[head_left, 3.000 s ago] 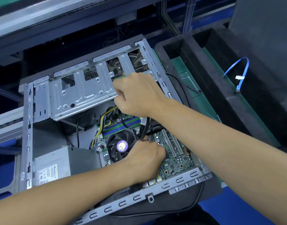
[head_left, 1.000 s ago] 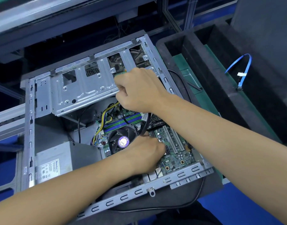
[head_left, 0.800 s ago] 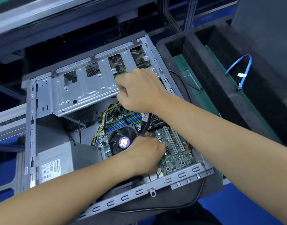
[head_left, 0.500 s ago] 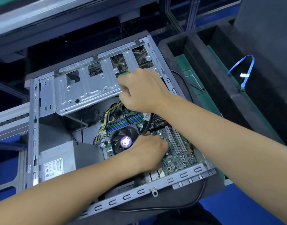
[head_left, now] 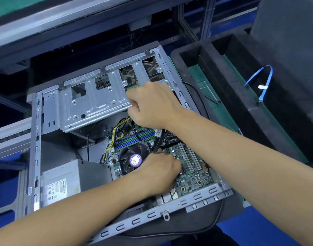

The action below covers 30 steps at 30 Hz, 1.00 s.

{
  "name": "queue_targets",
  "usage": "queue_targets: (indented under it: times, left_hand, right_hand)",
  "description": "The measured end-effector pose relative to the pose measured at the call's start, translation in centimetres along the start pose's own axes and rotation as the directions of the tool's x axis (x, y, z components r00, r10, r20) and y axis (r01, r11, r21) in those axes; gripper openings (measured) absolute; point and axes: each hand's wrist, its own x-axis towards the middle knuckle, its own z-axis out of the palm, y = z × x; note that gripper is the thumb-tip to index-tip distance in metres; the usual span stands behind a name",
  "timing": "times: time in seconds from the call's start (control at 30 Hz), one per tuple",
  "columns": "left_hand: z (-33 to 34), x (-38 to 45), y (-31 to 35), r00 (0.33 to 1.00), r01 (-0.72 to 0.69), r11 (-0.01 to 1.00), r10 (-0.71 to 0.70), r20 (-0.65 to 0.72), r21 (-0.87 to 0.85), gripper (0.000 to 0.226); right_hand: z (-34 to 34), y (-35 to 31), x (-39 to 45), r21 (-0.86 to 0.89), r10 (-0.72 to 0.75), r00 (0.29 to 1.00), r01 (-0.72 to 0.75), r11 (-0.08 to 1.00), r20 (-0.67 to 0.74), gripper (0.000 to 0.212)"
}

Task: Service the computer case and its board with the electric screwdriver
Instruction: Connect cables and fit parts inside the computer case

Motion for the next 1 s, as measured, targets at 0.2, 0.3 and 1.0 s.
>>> queue_targets:
  times: [0.2, 0.3, 1.0]
  left_hand:
    - [0.0, -0.1, 0.4, 1.0, -0.025, 1.0, 0.025, -0.004, 0.013, 0.028]
    - [0.1, -0.1, 0.5, 1.0, -0.028, 0.999, 0.028, -0.007, 0.016, 0.031]
    - [-1.0, -0.4, -0.9, 0.996, 0.042, 0.949, -0.065, -0.064, -0.313, 0.009]
  right_hand:
    - [0.0, 0.1, 0.0, 0.02, 0.002, 1.0, -0.002, 1.0, 0.001, 0.011]
    - [0.1, 0.1, 0.0, 0.024, 0.005, 1.0, -0.005, 1.0, 0.007, 0.011]
    - [-0.1, -0.1, 0.1, 0.024, 0.025, 1.0, -0.025, 0.999, 0.002, 0.016]
